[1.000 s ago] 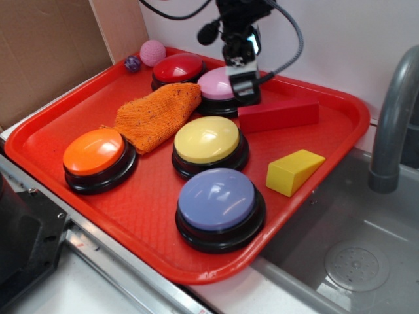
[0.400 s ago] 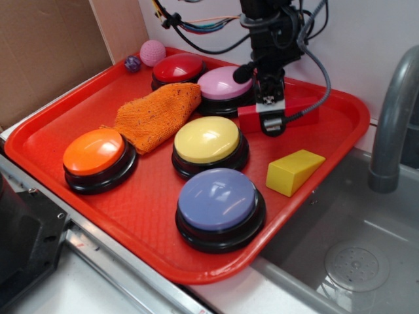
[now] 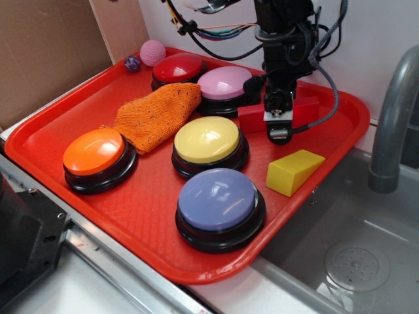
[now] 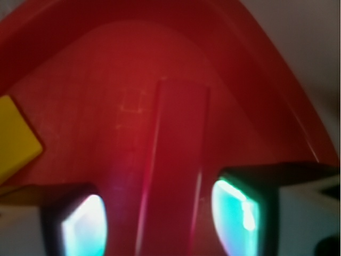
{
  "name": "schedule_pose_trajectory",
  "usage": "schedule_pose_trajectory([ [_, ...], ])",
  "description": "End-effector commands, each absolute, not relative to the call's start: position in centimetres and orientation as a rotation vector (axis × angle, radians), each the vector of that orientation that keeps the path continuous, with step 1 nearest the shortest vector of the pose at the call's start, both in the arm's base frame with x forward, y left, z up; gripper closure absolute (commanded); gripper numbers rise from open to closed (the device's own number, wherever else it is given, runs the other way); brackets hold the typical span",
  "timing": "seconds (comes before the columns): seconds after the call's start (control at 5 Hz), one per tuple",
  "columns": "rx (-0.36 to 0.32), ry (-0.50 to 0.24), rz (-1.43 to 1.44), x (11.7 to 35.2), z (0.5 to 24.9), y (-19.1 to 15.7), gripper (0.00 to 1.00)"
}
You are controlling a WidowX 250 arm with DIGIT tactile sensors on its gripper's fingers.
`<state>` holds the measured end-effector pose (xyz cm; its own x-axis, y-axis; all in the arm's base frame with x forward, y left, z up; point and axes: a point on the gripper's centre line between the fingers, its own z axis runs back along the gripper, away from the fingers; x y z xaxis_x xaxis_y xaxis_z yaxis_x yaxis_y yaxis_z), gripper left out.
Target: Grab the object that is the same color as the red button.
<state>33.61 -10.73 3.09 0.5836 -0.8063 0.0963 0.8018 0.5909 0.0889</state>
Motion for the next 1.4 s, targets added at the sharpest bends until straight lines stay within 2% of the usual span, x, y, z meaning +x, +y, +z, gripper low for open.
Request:
schedule_pose_trajectory([
  [0.0,-0.029,-0.214,-0.934,34.5,4.7,-11.5,1.00],
  [0.2,-0.071,-0.190,-0.934,34.8,4.9,-11.1,1.00],
  [0.4,-0.014,-0.129,-0.919,34.9,6.4,-10.7,1.00],
  [0.6,0.040,-0.070,-0.932,34.5,10.0,-10.3,1.00],
  [0.8,0.024,-0.020,-0.846,33.2,13.8,-8.0,1.00],
  [1.0,0.037,-0.017,-0.731,30.6,15.5,-4.8,1.00],
  [1.2,0.031,-0.006,-0.646,28.3,16.2,-2.7,1.00],
])
